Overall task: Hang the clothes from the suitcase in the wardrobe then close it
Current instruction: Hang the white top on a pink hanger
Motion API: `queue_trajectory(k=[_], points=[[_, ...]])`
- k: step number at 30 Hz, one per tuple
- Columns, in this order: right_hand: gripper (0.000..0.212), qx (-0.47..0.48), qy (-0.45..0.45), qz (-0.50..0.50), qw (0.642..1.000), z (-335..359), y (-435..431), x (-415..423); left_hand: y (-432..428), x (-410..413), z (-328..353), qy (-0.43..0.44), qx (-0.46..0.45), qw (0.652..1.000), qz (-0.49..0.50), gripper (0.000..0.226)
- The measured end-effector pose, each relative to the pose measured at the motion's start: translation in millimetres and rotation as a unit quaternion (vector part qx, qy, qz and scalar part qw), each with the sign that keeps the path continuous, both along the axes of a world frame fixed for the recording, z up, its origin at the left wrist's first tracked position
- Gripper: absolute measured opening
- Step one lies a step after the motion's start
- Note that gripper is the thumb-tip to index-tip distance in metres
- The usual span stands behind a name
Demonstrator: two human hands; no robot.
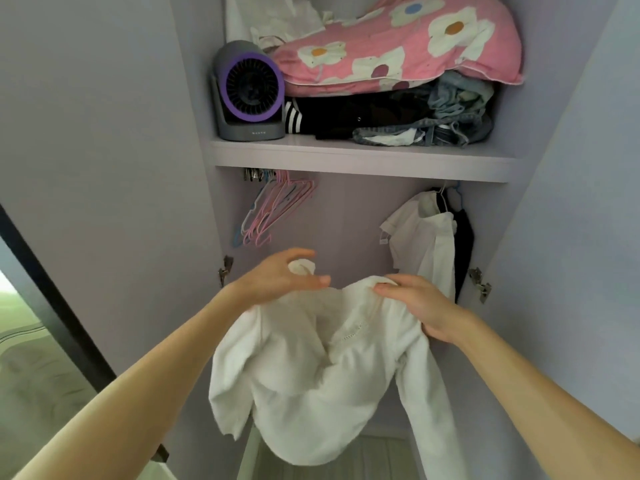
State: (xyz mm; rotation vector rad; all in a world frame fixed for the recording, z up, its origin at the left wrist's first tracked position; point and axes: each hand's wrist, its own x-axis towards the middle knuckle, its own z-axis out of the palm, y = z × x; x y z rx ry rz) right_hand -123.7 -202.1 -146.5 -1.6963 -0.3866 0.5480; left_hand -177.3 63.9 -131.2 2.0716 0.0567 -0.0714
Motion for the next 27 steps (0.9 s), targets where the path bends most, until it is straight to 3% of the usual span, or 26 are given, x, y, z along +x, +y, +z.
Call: queue_trajectory(k=[2, 5, 9, 13, 17, 21, 23, 24, 27], points=[[0.017, -0.033, -0.07, 0.032, 0.996, 2, 14, -3, -18, -2, 3, -0.006, 0.067, 0.996, -0.06, 0.067], [0.015, -0.048, -0.14, 0.024, 0.989, 6, 34, -4, -36, 2, -1, -0.018, 0.201, 0.977, -0.068, 0.027], [0.009, -0.049, -0.147, -0.027, 0.988, 9, 49, 7, -26, 8, -13, -0.063, 0.237, 0.969, -0.004, 0.051], [0.007, -0.046, -0.114, -0.034, 0.992, 8, 67, 28, -5, 12, -14, -0.104, 0.362, 0.925, 0.039, 0.038], [0.016, -0.064, -0.085, -0.038, 0.994, 2, 96, 70, 27, 27, 3, -0.112, 0.557, 0.817, 0.098, 0.029], [0.012, -0.102, -0.094, -0.033, 0.99, -14, 141, 126, 85, 46, 12, -0.113, 0.672, 0.722, 0.121, 0.039], [0.007, -0.12, -0.101, -0.032, 0.987, -28, 167, 152, 119, 50, 9, -0.139, 0.746, 0.64, 0.122, 0.014], [0.005, -0.13, -0.105, -0.03, 0.985, -39, 184, 166, 139, 55, 3, -0.148, 0.774, 0.602, 0.129, 0.013], [0.01, -0.153, -0.131, -0.042, 0.979, -71, 228, 200, 173, 60, -16, -0.088, 0.833, 0.527, 0.142, 0.046]])
